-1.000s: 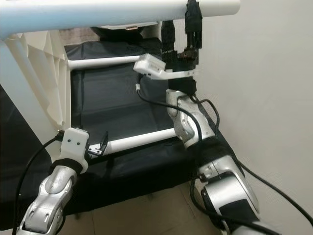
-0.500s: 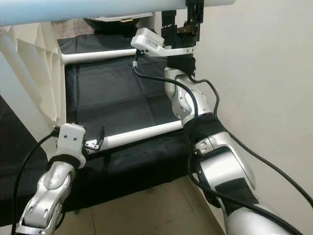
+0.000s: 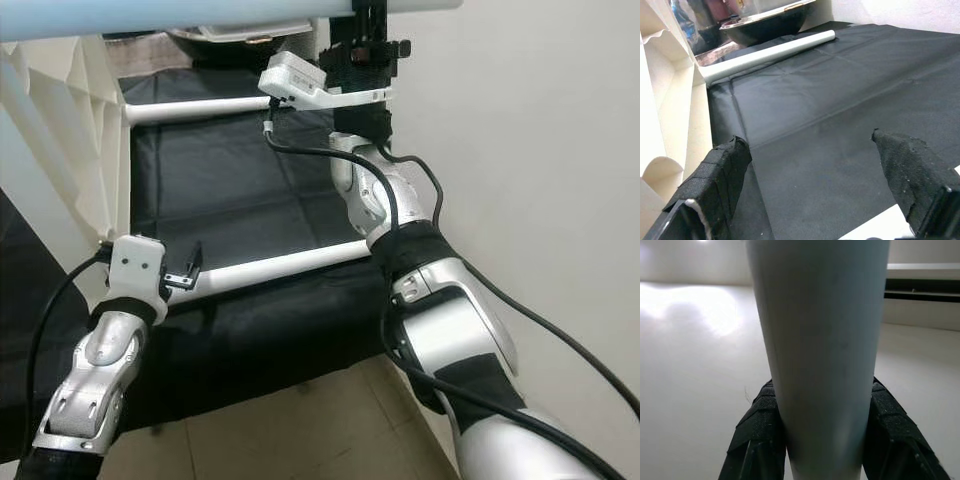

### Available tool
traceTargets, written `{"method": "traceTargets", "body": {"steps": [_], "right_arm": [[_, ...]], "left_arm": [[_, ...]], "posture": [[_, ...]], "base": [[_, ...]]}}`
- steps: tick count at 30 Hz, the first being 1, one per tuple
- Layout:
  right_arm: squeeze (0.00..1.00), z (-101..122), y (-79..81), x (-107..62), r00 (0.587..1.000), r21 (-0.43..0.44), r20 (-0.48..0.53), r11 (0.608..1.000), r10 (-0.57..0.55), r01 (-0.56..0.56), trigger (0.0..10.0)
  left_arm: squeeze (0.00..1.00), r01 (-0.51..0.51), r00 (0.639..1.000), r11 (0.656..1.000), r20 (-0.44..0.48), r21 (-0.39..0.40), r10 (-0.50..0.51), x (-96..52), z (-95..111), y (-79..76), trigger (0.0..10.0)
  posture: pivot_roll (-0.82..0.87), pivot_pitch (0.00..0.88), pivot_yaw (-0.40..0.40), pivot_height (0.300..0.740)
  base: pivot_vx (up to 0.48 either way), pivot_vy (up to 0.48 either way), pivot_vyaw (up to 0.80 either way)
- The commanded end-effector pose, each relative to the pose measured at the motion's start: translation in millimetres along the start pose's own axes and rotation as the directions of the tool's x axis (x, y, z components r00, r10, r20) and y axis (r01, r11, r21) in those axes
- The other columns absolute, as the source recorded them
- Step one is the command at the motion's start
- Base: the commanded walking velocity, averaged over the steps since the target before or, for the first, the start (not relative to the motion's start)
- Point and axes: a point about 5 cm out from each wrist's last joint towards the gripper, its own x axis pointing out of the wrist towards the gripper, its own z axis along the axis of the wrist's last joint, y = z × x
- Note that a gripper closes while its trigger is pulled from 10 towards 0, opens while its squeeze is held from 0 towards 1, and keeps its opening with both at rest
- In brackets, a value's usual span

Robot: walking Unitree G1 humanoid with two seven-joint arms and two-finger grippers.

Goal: Building children table

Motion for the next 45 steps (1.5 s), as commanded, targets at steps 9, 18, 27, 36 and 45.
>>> {"method": "traceTargets", "body": {"steps": [9, 18, 27, 36, 45], "right_arm": [[0.00, 3.3, -1.0, 5.8, 1.000, 0.027, 0.011, 0.999, -0.023, 0.023, 0.0], [0.00, -9.7, -4.2, 14.0, 0.998, 0.025, -0.048, 0.999, -0.032, 0.033, 0.0], [0.00, -17.6, -7.0, 18.6, 0.994, 0.046, -0.101, 0.998, -0.035, 0.040, 0.0], [0.00, -29.8, -6.9, 13.7, 0.981, 0.093, -0.195, 0.995, -0.020, 0.039, 0.0], [0.00, -33.0, -1.9, 4.8, 0.964, 0.141, -0.266, 0.990, 0.010, 0.029, 0.0]], "left_arm": [[0.00, -0.105, 0.994, 0.994, -0.029, 0.039, 0.106, 4.5, -7.6, 27.1, 10.0], [0.00, -0.287, 0.957, 0.940, 0.027, 0.183, 0.287, 21.3, 6.9, 90.0, 10.0], [0.00, -0.310, 0.946, 0.887, 0.016, 0.343, 0.325, 45.9, 24.5, 146.7, 10.0], [0.00, -0.419, 0.887, 0.750, 0.055, 0.512, 0.458, 56.1, 61.2, 213.0, 10.0], [0.00, -0.488, 0.852, 0.658, 0.148, 0.573, 0.503, 57.7, 107.4, 242.3, 10.0]], "posture": [[0.11, 0.133, -0.029, 0.740], [0.11, 0.135, -0.020, 0.740], [0.13, 0.135, -0.013, 0.740], [0.14, 0.136, -0.003, 0.740], [0.15, 0.138, 0.007, 0.740]], "base": [[0.000, 0.000, 0.00], [0.000, 0.000, 0.00], [0.000, 0.000, 0.00], [0.000, 0.000, 0.00], [0.000, 0.000, 0.00]]}}
